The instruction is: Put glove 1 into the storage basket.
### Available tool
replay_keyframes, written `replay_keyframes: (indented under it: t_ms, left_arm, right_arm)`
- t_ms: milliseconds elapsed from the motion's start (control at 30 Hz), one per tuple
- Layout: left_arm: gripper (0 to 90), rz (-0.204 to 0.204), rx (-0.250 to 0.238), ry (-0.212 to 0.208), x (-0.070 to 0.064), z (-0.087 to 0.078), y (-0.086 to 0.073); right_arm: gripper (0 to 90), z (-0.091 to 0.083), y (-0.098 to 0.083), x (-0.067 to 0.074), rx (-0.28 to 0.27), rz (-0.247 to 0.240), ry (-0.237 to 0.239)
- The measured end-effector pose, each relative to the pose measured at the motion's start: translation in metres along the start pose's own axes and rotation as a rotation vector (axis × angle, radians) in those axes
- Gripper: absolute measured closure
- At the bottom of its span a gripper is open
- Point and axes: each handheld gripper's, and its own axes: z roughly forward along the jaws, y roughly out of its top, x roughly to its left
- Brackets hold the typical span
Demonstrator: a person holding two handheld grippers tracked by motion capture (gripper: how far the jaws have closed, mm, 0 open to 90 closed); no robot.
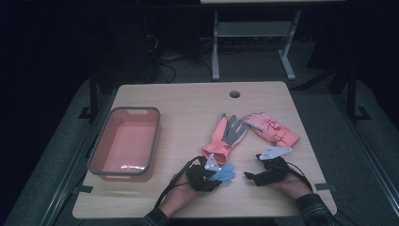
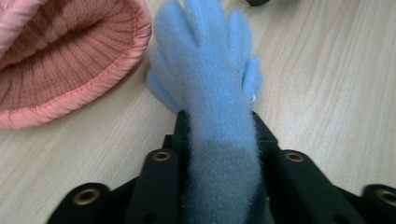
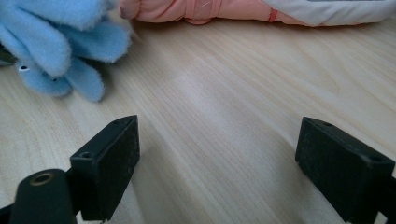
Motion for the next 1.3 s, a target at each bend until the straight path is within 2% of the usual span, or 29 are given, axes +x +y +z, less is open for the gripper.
replay_keyframes:
  t_ms: [133, 233, 267, 567, 633, 700, 1067, 1233, 1300]
  left_arm:
    - [74.0, 0.007, -0.003, -0.008, 0.001, 0.000, 0.000]
    - [74.3, -0.007, -0.013, -0.031, 0.005, 0.000, -0.001]
    - [74.3, -0.024, -0.026, -0.040, 0.005, 0.000, -0.002]
    - [75.1, -0.039, -0.042, -0.094, 0.012, -0.004, -0.002]
    - [75.2, -0.054, -0.057, -0.105, 0.013, -0.008, -0.001]
    - [75.2, -0.061, -0.075, -0.106, 0.014, -0.013, 0.002]
    - [75.2, -0.076, -0.099, -0.118, 0.026, -0.039, 0.006]
    - [75.2, -0.082, -0.103, -0.110, 0.032, -0.049, 0.006]
    - [75.2, -0.101, -0.103, -0.101, 0.036, -0.056, 0.005]
  right_arm:
    - [13.1, 0.000, 0.000, 0.000, 0.000, 0.000, 0.000]
    - [13.1, 0.000, 0.000, 0.000, -0.001, -0.004, 0.000]
    - [13.1, 0.000, 0.000, 0.000, 0.000, 0.001, 0.001]
    - [13.1, 0.000, 0.000, 0.000, 0.001, 0.001, 0.001]
    - [13.1, 0.000, 0.000, 0.000, 0.000, 0.000, 0.001]
    - [13.1, 0.000, 0.000, 0.000, 0.000, 0.000, 0.001]
    - [12.9, 0.000, 0.000, 0.000, 0.000, 0.000, 0.001]
    - [9.9, 0.001, 0.000, 0.001, 0.006, 0.000, 0.008]
    - [7.3, 0.001, 0.001, 0.000, 0.013, -0.004, 0.008]
